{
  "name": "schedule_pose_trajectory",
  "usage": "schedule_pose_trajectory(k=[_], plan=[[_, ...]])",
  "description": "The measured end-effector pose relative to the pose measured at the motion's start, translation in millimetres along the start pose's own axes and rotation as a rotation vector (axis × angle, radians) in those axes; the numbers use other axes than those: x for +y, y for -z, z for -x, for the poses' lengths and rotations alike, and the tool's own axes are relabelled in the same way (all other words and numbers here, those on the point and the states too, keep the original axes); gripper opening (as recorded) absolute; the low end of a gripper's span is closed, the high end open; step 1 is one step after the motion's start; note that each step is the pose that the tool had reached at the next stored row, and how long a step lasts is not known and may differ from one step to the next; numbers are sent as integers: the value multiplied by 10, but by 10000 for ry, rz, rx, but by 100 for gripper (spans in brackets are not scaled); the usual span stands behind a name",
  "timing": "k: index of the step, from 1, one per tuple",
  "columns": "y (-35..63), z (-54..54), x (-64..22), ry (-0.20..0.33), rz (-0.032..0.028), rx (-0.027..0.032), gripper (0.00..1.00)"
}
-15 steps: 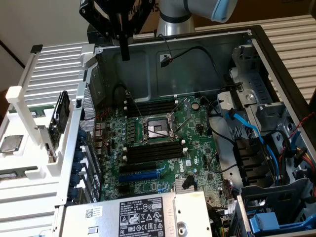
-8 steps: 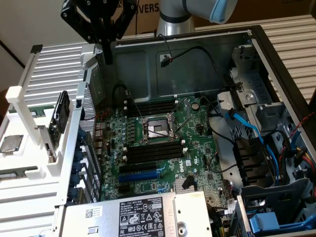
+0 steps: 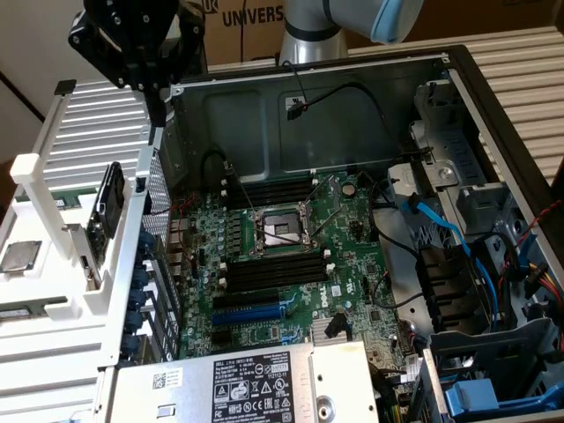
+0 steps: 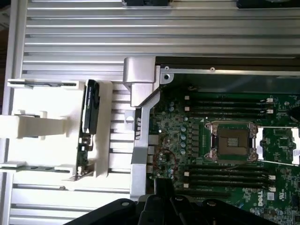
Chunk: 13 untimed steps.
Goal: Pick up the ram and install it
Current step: 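Reach for the ram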
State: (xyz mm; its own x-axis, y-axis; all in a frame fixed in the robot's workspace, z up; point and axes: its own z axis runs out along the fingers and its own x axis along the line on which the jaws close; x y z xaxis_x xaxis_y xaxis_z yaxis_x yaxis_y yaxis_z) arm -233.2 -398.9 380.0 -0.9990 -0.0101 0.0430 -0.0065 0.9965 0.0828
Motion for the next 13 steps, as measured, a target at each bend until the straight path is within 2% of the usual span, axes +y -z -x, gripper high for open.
schedule_pose_trajectory(k=[3,10,13], plan=[[-42,-137,-2,-2,-1,20,10],[-155,-450,-8,-2,0,23,10],[-182,-585,-9,-4,1,46,10]])
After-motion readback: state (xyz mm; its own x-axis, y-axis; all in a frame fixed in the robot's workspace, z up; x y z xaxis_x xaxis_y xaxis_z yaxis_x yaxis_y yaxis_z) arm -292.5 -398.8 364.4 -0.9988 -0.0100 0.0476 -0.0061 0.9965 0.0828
